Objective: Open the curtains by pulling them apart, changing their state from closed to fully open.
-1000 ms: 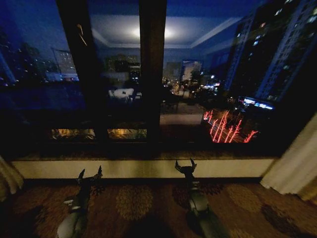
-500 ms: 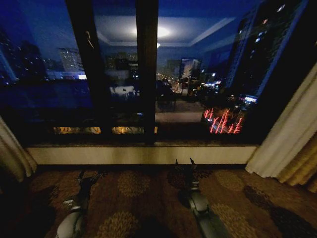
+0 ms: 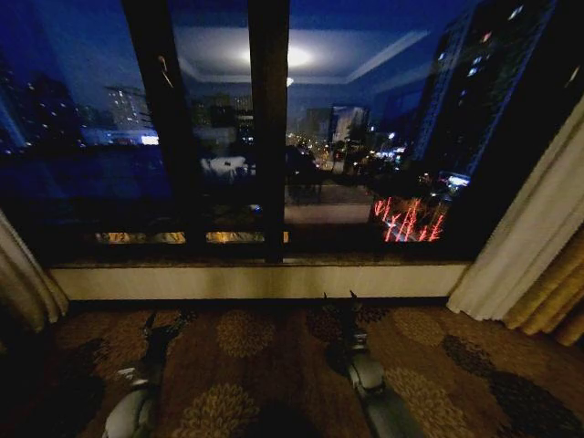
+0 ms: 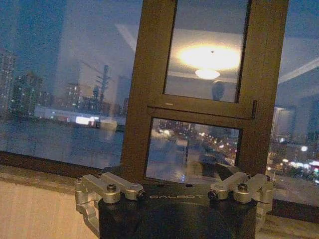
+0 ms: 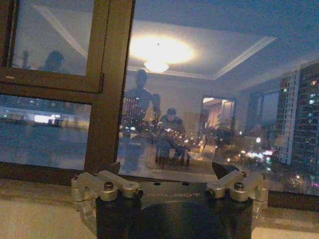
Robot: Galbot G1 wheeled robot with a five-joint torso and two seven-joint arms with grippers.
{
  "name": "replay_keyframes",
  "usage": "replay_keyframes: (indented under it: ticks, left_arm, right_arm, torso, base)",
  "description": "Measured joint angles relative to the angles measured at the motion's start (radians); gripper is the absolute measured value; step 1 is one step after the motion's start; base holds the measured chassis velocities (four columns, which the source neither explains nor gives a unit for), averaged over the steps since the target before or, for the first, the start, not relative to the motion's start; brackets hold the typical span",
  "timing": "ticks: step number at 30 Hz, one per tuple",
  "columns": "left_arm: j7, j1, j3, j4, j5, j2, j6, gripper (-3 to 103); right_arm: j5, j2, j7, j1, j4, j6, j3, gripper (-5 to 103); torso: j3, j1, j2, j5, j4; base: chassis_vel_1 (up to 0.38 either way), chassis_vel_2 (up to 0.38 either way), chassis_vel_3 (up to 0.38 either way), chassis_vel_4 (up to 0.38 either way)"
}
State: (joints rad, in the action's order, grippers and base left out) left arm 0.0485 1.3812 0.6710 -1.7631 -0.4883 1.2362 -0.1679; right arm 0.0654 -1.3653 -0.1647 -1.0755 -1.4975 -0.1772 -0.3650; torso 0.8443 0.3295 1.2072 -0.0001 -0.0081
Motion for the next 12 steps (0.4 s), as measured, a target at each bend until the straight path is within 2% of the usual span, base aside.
replay_keyframes:
  ticks: [12]
  left_arm:
    - [0.0, 0.0, 0.0, 0.0, 0.0, 0.0, 0.0, 100]
  right_arm:
    - [0.0, 0.0, 0.0, 0.0, 0.0, 0.0, 0.0, 100]
  torso:
    - [0.0, 0.0, 0.0, 0.0001, 0.0001]
  base:
    - [0.0, 0.0, 0.0, 0.0]
